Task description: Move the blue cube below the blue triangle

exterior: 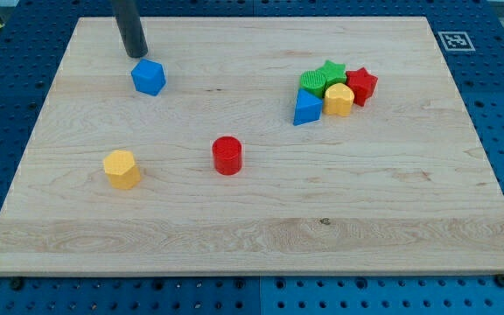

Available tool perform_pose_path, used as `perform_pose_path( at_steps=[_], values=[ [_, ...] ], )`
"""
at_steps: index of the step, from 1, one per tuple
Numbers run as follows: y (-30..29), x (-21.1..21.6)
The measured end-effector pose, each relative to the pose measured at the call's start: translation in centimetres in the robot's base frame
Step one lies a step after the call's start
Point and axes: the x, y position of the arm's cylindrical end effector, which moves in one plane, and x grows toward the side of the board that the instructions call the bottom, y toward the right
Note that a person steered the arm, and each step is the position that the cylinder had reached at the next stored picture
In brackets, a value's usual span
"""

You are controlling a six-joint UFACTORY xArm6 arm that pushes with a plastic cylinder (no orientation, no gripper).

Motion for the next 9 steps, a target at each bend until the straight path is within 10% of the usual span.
perform_pose_path(
  at_steps=[9],
  values=[
    [1.7, 8.6]
  ],
)
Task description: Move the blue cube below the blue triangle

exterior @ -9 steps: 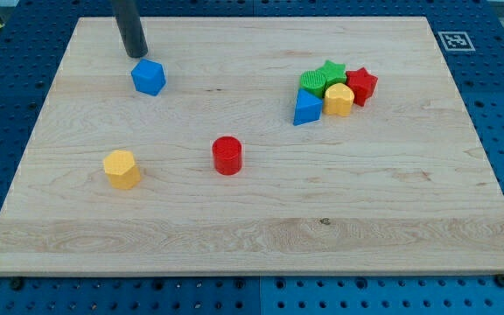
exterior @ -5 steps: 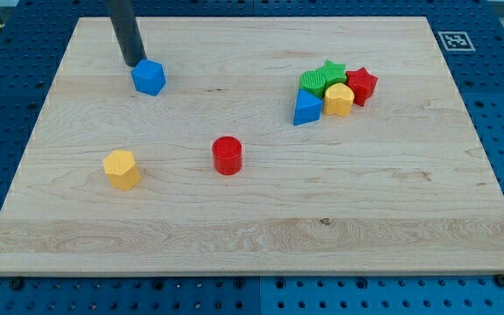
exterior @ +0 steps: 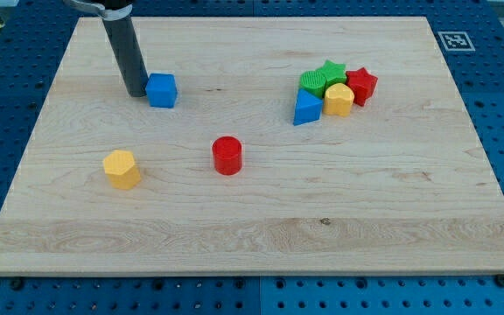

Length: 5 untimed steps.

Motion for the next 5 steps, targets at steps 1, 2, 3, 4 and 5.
perform_pose_path(
  at_steps=[1, 2, 3, 4, 5],
  values=[
    [0.0, 0.0],
    [1.1, 0.0],
    [1.5, 0.7],
    [2.0, 1.2],
    [2.3, 1.5]
  ],
)
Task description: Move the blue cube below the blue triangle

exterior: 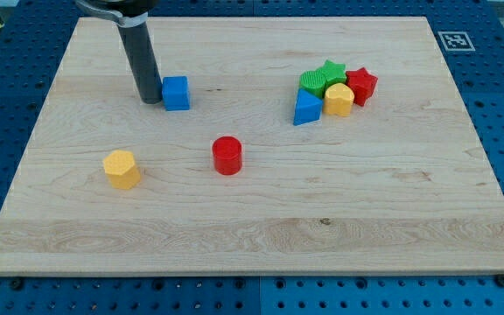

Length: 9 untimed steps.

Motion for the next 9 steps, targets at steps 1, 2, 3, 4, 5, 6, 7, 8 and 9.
perform_pose_path(
  at_steps=[1, 2, 3, 4, 5, 6, 7, 8, 9],
  values=[
    [0.7, 0.4],
    [1.0, 0.4],
    [2.0, -0.9],
    [2.0, -1.9],
    [2.0, -2.2],
    [3.9, -2.0],
    [4.3, -1.9],
    [4.3, -1.9],
    [6.0, -1.6]
  ],
)
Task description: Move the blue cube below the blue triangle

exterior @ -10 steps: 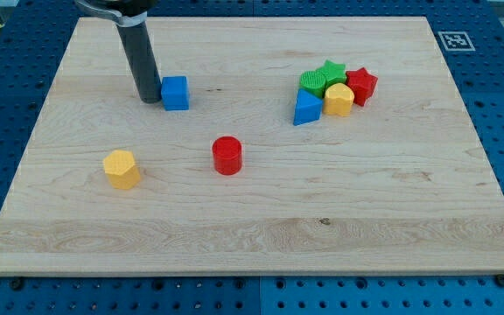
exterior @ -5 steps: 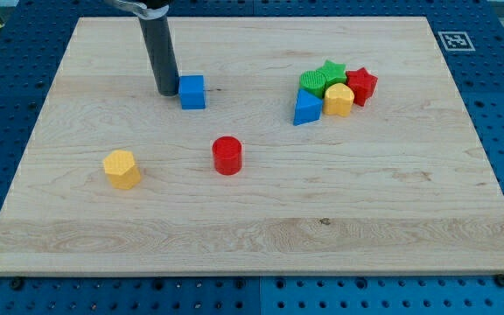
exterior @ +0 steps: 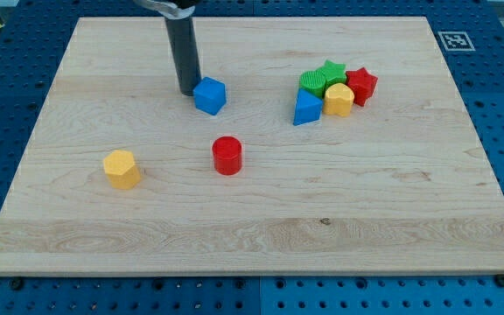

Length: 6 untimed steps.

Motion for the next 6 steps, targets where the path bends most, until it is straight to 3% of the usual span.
perform_pose_path(
  at_steps=[4, 6],
  values=[
    [1.3, 0.2],
    [2.7, 3.0]
  ],
)
